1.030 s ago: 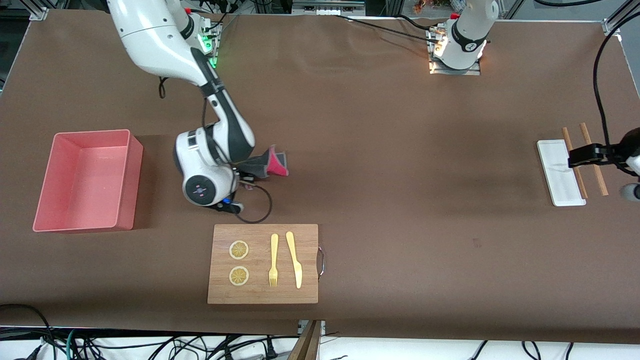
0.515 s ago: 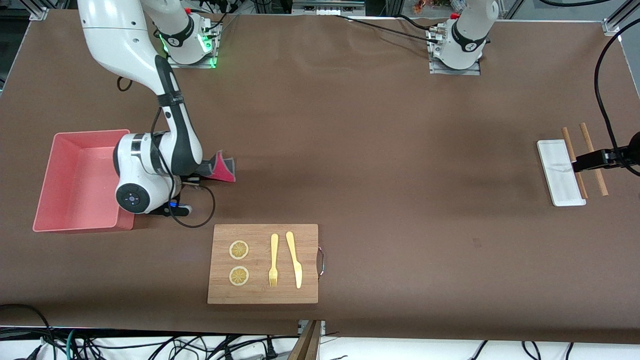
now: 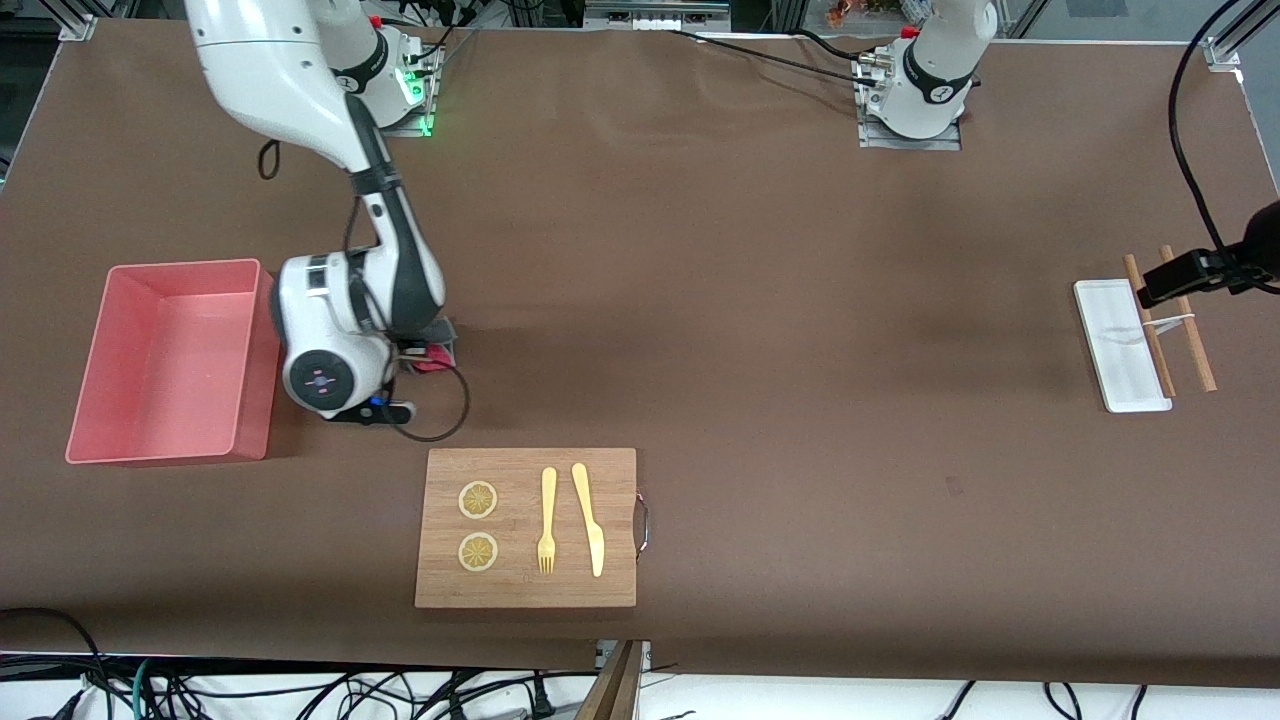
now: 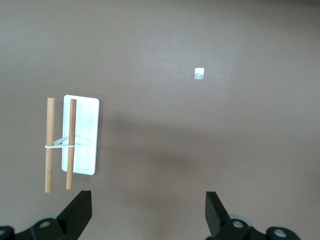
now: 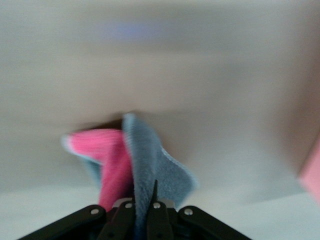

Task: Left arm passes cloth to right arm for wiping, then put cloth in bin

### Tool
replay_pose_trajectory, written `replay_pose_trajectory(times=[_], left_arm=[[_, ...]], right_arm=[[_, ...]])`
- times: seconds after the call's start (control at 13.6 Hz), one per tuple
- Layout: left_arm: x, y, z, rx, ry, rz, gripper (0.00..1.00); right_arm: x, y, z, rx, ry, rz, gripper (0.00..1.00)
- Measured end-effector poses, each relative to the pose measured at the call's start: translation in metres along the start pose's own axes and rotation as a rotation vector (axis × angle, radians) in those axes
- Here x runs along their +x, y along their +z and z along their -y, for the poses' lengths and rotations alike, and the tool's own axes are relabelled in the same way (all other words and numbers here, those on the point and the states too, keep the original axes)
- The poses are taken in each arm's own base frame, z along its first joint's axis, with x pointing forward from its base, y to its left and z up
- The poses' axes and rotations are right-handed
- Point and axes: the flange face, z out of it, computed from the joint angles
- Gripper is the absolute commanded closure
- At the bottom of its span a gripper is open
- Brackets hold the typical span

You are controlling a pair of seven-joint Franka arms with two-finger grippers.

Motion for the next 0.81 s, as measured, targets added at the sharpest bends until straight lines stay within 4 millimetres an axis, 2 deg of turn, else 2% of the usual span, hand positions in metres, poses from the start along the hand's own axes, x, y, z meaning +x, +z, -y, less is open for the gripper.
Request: replay_pose_trajectory(times=[0.15,0.44,0.59,0.81], left_arm=[[-0.005,0.0,-0.004,-0.004,-0.002,0.002,0.0],[-0.006,0.001,0.0,-0.031,-0.016,-0.001,0.0],[-0.002,-0.003,0.003,-0.052,-0.026,-0.03,0.0],[-0.001,-0.004,0.007,-0.056,-0.033,-0.043,0.0]], right_arm=[[-0.008,0.011,0.046,0.07,0.054,-0.022,1.0],[-0.03,0.023,0.126,0.158,0.173,-0.096,1.0],[-0.044,0.022,0.158,0.19,0.223,-0.129,1.0],[-0.064,0.009,0.197,0.248,0.269,-0.148,1.0]])
